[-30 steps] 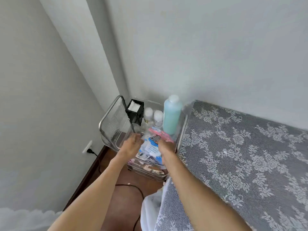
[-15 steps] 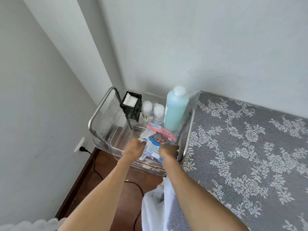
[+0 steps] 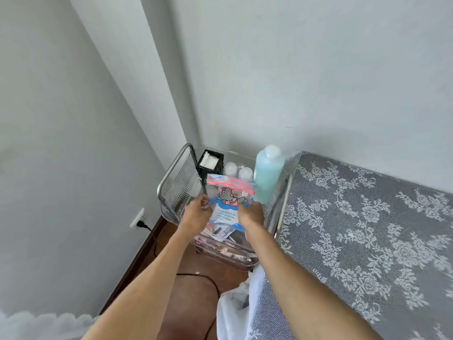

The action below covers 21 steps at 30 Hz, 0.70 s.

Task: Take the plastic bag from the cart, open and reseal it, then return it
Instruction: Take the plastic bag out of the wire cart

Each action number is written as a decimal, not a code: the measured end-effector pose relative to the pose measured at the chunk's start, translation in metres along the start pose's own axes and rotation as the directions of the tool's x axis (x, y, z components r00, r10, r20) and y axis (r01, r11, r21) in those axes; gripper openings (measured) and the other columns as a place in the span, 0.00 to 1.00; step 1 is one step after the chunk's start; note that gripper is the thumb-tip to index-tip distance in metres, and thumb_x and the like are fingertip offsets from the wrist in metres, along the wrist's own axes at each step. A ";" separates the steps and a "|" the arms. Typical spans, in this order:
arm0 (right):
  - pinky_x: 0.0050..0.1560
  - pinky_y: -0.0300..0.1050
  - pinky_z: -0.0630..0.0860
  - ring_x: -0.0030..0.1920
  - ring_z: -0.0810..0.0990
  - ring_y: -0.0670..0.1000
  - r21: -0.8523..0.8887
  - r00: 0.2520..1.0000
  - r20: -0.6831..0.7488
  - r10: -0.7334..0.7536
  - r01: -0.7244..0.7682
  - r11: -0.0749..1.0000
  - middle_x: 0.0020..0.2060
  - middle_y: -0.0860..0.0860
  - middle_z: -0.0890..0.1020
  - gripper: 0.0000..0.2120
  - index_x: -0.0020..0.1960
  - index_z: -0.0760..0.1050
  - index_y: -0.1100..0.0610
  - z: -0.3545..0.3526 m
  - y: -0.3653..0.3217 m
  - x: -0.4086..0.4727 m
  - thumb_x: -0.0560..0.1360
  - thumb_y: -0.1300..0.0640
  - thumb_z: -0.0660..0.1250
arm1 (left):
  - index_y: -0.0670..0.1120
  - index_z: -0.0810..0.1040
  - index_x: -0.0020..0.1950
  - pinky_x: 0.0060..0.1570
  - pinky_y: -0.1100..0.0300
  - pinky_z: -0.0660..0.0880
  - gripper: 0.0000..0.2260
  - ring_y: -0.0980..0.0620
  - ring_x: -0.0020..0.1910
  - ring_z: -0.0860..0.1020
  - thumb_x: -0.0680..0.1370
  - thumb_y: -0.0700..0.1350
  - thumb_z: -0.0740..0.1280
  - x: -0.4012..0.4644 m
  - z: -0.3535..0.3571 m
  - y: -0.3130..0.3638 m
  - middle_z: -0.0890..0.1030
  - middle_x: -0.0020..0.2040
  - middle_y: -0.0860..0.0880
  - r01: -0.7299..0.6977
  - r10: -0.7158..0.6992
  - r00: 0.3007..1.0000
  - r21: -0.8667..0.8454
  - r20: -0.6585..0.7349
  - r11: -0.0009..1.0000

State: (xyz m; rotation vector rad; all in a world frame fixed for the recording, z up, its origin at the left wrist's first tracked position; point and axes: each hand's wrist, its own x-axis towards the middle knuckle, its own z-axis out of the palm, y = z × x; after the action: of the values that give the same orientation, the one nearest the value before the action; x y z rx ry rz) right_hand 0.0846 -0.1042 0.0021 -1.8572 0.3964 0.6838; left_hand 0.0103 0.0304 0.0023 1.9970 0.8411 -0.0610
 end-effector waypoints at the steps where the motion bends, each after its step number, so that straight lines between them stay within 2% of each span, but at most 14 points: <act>1: 0.45 0.41 0.71 0.54 0.81 0.56 -0.007 0.999 0.005 -0.034 0.034 0.999 0.64 0.58 0.78 0.20 0.69 0.69 0.59 -0.002 -0.005 -0.006 0.78 0.57 0.63 | 0.45 0.75 0.55 0.47 0.51 0.77 0.08 0.46 0.46 0.80 0.78 0.37 0.63 -0.006 -0.006 0.002 0.82 0.48 0.47 -0.013 0.012 1.000 -0.038 -0.020 0.999; 4: 0.42 0.42 0.71 0.49 0.82 0.55 -0.052 0.989 0.041 -0.142 0.144 0.988 0.52 0.55 0.82 0.16 0.62 0.73 0.59 -0.016 -0.020 -0.030 0.77 0.54 0.65 | 0.45 0.75 0.51 0.49 0.50 0.79 0.06 0.45 0.49 0.82 0.76 0.36 0.66 -0.030 -0.024 0.014 0.84 0.49 0.45 -0.023 0.011 0.997 -0.147 -0.081 0.989; 6: 0.35 0.41 0.71 0.41 0.80 0.48 -0.071 0.973 0.079 -0.216 0.222 0.973 0.44 0.48 0.81 0.13 0.58 0.74 0.56 -0.028 -0.025 -0.047 0.76 0.51 0.67 | 0.44 0.75 0.51 0.46 0.52 0.81 0.06 0.44 0.50 0.82 0.76 0.36 0.66 -0.046 -0.033 0.024 0.84 0.50 0.43 -0.017 -0.003 0.995 -0.198 -0.100 0.980; 8: 0.31 0.38 0.70 0.37 0.79 0.44 -0.050 0.951 0.117 -0.285 0.292 0.955 0.40 0.44 0.80 0.10 0.54 0.74 0.53 -0.046 -0.028 -0.065 0.75 0.50 0.68 | 0.43 0.75 0.53 0.44 0.54 0.82 0.07 0.48 0.48 0.83 0.77 0.35 0.65 -0.065 -0.039 0.036 0.83 0.50 0.43 -0.032 0.008 0.995 -0.236 -0.103 0.971; 10: 0.33 0.38 0.71 0.40 0.80 0.43 -0.029 0.929 0.136 -0.345 0.352 0.936 0.43 0.45 0.82 0.09 0.53 0.75 0.53 -0.067 -0.032 -0.082 0.75 0.50 0.68 | 0.41 0.75 0.56 0.41 0.57 0.83 0.09 0.50 0.46 0.82 0.77 0.33 0.65 -0.085 -0.041 0.052 0.82 0.52 0.41 -0.075 0.050 0.994 -0.284 -0.095 0.956; 12: 0.37 0.39 0.74 0.43 0.81 0.44 -0.025 0.912 0.132 -0.387 0.394 0.919 0.45 0.46 0.83 0.08 0.53 0.75 0.53 -0.083 -0.035 -0.089 0.76 0.52 0.69 | 0.39 0.75 0.56 0.48 0.48 0.82 0.09 0.41 0.50 0.82 0.77 0.33 0.66 -0.097 -0.041 0.063 0.82 0.53 0.38 -0.118 0.093 0.991 -0.280 -0.100 0.953; 14: 0.40 0.41 0.78 0.44 0.83 0.45 -0.022 0.894 0.131 -0.428 0.434 0.901 0.46 0.46 0.83 0.06 0.51 0.75 0.52 -0.113 -0.038 -0.104 0.77 0.53 0.69 | 0.40 0.76 0.55 0.55 0.41 0.77 0.08 0.38 0.52 0.81 0.77 0.34 0.66 -0.119 -0.034 0.081 0.82 0.52 0.37 -0.152 0.130 0.987 -0.281 -0.096 0.947; 17: 0.33 0.36 0.78 0.42 0.84 0.45 -0.030 0.884 0.106 -0.455 0.460 0.887 0.48 0.46 0.84 0.06 0.53 0.75 0.52 -0.146 -0.040 -0.112 0.77 0.53 0.69 | 0.41 0.76 0.55 0.48 0.46 0.78 0.08 0.45 0.47 0.80 0.77 0.33 0.66 -0.135 -0.019 0.102 0.83 0.50 0.40 -0.200 0.182 0.979 -0.285 -0.091 0.937; 18: 0.34 0.37 0.80 0.43 0.84 0.46 -0.031 0.888 0.092 -0.450 0.454 0.890 0.49 0.47 0.84 0.07 0.54 0.76 0.53 -0.166 -0.037 -0.119 0.77 0.53 0.69 | 0.41 0.76 0.56 0.47 0.49 0.78 0.09 0.46 0.46 0.80 0.77 0.34 0.66 -0.146 -0.008 0.112 0.83 0.50 0.41 -0.218 0.202 0.976 -0.282 -0.085 0.934; 21: 0.45 0.49 0.84 0.47 0.85 0.51 -0.051 0.887 0.065 -0.457 0.460 0.886 0.50 0.49 0.84 0.08 0.55 0.76 0.55 -0.220 -0.026 -0.127 0.78 0.54 0.68 | 0.43 0.75 0.62 0.48 0.53 0.79 0.12 0.48 0.48 0.82 0.78 0.35 0.66 -0.173 0.027 0.138 0.83 0.51 0.46 -0.249 0.254 0.967 -0.282 -0.019 0.927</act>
State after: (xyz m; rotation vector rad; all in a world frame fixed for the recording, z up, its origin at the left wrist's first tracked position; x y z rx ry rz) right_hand 0.0597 -0.3034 0.1591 -1.8950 -0.1068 0.4186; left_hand -0.0337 -0.1281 0.1522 1.8126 0.5411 0.1798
